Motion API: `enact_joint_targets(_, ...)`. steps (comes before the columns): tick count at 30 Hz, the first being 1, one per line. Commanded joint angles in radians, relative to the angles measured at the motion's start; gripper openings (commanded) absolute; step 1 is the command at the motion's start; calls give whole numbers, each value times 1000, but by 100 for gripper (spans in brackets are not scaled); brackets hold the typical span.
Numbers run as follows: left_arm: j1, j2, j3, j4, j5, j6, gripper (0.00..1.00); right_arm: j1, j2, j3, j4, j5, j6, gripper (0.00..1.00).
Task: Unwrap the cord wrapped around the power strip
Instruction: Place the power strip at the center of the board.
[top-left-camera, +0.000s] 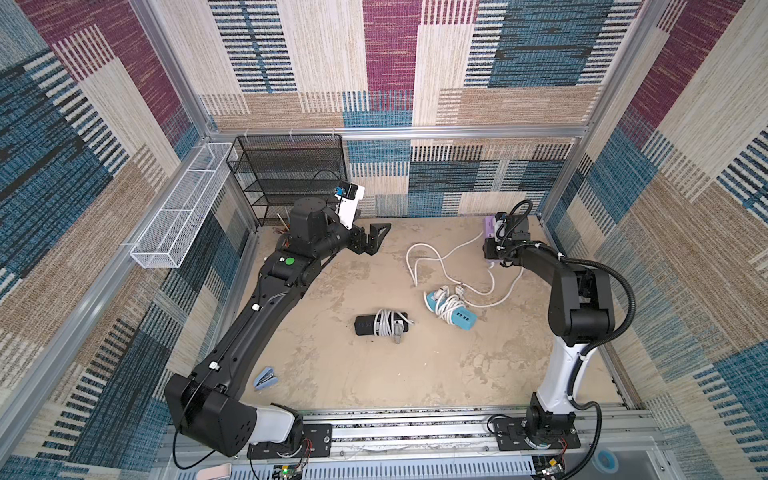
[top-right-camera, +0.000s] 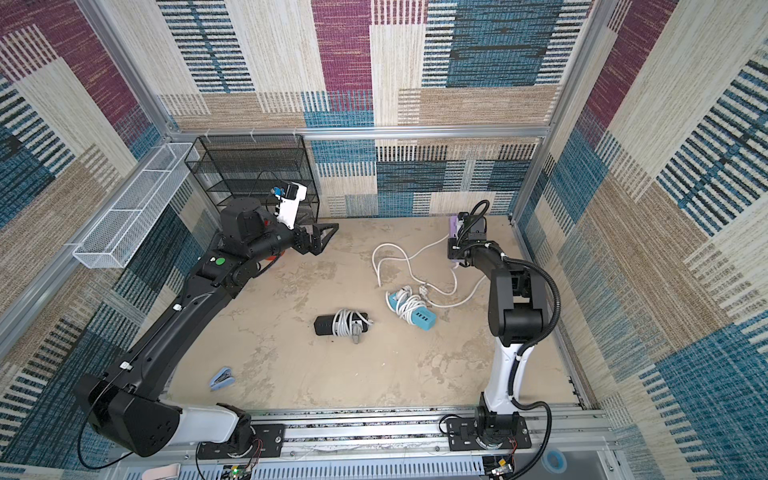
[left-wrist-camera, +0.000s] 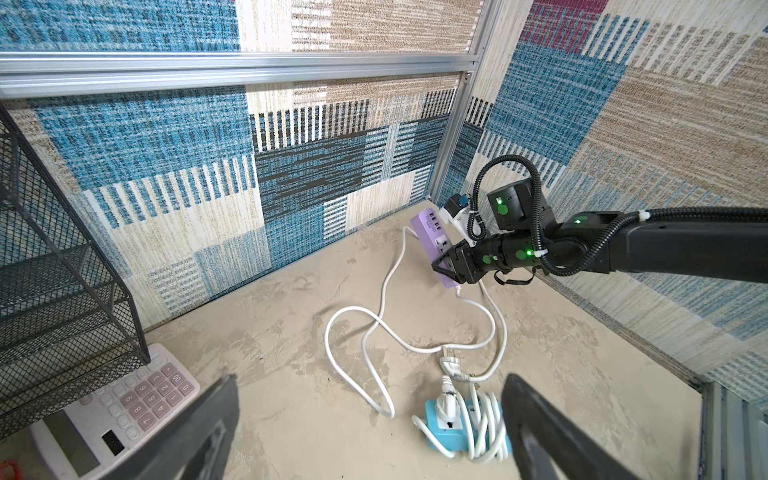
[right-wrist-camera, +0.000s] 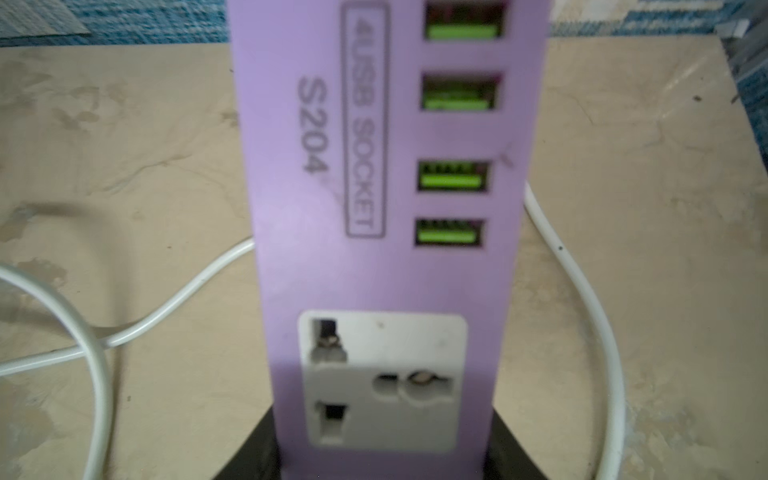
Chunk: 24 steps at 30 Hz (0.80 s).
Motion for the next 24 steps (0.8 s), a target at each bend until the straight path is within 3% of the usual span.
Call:
enact_joint_targets(1,0,-4,-4,31,-10,38,99,-14,35,33,-19,13,20,17)
enact_joint_targets(18,1,1,-5,31,-6,40,99,-39,178,124,-52,30,19,24)
enact_joint_targets(20,2,1,-5,31,-4,40,99,-39,185,127,-52,31,21,28)
enact_joint_targets(24,2,2,-5,32,-3,40,99,-40,191,130,-54,38,18,48)
